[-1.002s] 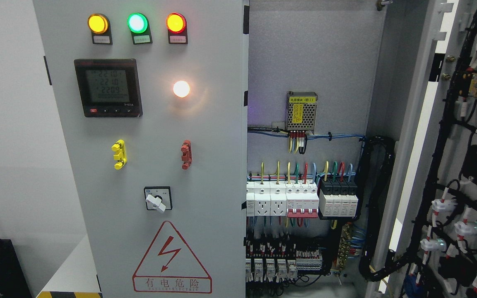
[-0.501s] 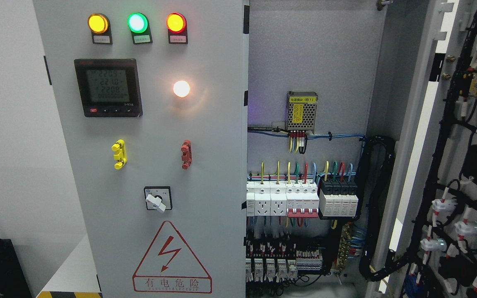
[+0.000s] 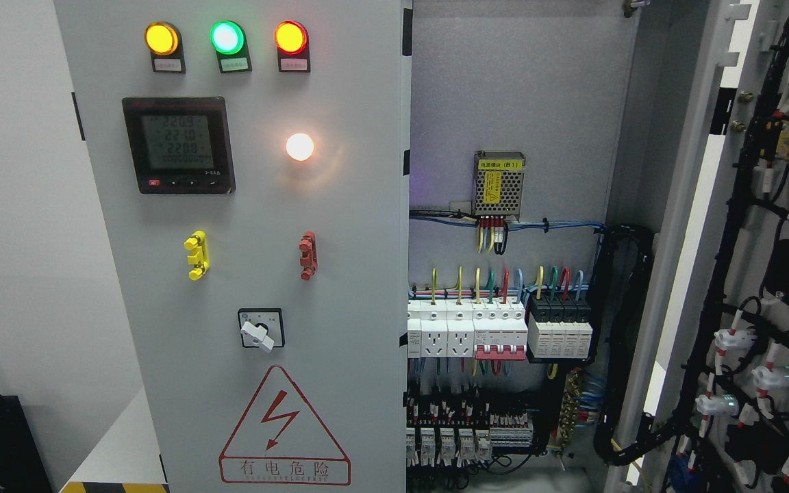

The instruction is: Open door with both hands

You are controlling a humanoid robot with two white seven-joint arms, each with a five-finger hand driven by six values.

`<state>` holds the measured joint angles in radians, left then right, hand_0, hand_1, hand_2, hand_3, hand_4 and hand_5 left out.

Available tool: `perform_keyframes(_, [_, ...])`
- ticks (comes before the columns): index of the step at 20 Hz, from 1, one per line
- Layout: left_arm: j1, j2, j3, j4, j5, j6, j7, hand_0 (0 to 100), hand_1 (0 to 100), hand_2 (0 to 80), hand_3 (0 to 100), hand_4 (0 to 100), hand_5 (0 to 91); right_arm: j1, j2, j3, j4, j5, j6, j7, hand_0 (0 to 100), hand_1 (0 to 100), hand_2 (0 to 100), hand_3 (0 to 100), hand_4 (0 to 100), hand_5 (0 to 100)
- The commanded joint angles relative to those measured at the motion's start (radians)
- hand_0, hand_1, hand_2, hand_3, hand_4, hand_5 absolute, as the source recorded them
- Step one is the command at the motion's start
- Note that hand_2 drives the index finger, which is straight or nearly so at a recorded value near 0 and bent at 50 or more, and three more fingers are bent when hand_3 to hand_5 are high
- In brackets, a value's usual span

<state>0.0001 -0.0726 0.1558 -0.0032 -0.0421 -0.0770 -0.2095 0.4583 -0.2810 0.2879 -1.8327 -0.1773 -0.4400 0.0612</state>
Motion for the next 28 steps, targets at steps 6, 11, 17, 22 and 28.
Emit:
perform_keyframes(6, [0.018,-0.006,0.005,0.002,-0.001,0.0,-0.002,0,0,0.0,0,0,0.0,-0.273,0.114,0.025,-0.017,0.002,0.161,-0.008,39,0,0,0,0,0])
perform_keyframes(11, [0.018,-0.006,0.005,0.002,0.001,0.0,-0.001,0,0,0.0,0,0,0.0,-0.339,0.175,0.011,0.029,0.001,0.208,-0.008,39,0,0,0,0,0])
perform_keyframes(17, [0.018,-0.006,0.005,0.002,-0.001,0.0,-0.002,0,0,0.0,0,0,0.0,-0.365,0.249,0.013,0.033,0.001,0.299,-0.008,39,0,0,0,0,0])
perform_keyframes(22, [0.018,-0.006,0.005,0.002,0.001,0.0,-0.002,0,0,0.0,0,0,0.0,-0.395,0.279,0.011,0.045,0.001,0.331,-0.009,39,0,0,0,0,0])
perform_keyframes(28, [0.018,-0.006,0.005,0.002,-0.001,0.0,-0.002,0,0,0.0,0,0,0.0,-0.477,0.298,0.017,0.068,0.001,0.383,-0.009,39,0,0,0,0,0])
